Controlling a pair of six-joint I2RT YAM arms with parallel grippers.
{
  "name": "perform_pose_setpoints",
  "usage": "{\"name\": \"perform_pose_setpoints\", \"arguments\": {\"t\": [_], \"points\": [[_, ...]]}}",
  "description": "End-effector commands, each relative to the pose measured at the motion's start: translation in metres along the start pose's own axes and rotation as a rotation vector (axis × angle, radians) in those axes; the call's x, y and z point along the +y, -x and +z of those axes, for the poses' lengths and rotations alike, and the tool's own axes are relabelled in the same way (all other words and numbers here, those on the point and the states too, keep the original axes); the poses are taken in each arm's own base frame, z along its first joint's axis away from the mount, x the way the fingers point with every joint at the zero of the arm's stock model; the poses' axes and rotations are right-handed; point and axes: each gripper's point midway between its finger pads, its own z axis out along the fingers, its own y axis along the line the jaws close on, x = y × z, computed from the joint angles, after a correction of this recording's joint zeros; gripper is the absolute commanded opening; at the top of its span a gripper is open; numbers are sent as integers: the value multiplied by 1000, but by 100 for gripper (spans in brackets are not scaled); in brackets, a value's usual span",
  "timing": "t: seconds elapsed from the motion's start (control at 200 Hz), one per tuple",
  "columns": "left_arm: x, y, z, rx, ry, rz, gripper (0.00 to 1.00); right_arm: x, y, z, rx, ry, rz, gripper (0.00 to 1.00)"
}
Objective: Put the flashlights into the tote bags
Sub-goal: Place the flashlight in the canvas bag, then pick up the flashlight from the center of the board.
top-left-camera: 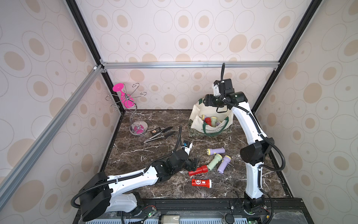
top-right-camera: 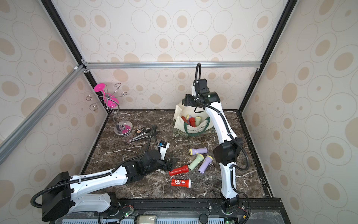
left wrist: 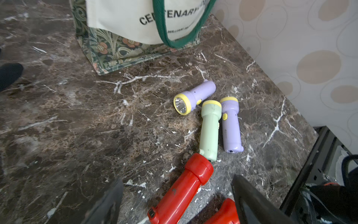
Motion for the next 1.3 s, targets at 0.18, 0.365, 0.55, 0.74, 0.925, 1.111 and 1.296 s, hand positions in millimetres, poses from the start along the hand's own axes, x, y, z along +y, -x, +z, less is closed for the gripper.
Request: {"name": "perform_pose_setpoints", "arguments": {"t": [0.18, 0.365, 0.55, 0.74, 0.925, 1.111, 1.296], "points": [[-24, -24, 20, 136, -114, 114, 87, 32, -5, -64, -22, 80, -11, 98], [-20, -45, 31, 198, -111, 139, 87, 39, -38, -82, 27, 105, -23, 100], [-12, -65, 37, 269, -92, 169, 84, 32, -79, -104, 85, 101, -27, 100], [-5, -83, 45, 352, -66, 210, 82, 24, -114, -117, 138, 99, 3, 100], [3, -93, 49, 397, -34, 242, 81, 18, -147, -125, 197, 108, 33, 99], [4, -101, 55, 423, -33, 263, 77, 11, -176, -135, 242, 101, 56, 98], [6, -109, 60, 442, -32, 275, 71, 7, -193, -141, 272, 98, 63, 97]]}}
